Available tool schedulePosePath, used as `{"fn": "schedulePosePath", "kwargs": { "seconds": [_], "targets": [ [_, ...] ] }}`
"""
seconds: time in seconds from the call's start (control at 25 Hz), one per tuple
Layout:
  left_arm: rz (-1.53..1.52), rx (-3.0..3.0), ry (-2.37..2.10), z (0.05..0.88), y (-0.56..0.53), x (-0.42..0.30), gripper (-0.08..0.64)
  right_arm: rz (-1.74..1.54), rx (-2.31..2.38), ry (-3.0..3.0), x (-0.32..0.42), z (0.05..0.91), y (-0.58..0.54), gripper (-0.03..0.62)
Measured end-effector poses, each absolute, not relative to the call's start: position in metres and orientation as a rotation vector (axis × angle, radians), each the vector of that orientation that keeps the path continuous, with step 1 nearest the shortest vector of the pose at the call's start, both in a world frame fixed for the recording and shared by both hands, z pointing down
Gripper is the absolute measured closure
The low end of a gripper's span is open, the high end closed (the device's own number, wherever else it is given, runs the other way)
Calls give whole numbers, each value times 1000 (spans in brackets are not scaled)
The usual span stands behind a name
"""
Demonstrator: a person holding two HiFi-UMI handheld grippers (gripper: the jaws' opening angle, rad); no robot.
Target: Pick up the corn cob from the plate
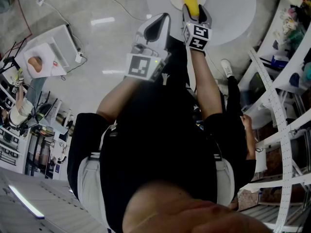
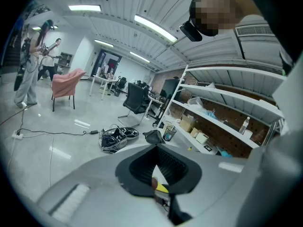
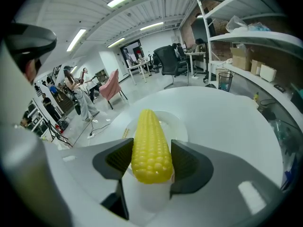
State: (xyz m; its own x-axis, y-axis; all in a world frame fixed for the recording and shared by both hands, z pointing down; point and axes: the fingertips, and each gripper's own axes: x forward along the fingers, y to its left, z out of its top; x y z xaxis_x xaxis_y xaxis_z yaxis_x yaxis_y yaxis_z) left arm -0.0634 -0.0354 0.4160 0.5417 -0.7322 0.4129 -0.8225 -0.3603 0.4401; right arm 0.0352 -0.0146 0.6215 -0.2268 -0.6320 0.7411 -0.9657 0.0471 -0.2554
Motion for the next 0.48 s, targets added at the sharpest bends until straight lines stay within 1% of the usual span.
{"fn": "schedulePosePath", "kwargs": {
  "seconds": [0.48],
  "targets": [
    [172, 2185, -1254, 407, -31, -65, 555, 1024, 1622, -1918, 35, 610, -11, 334]
  ]
}}
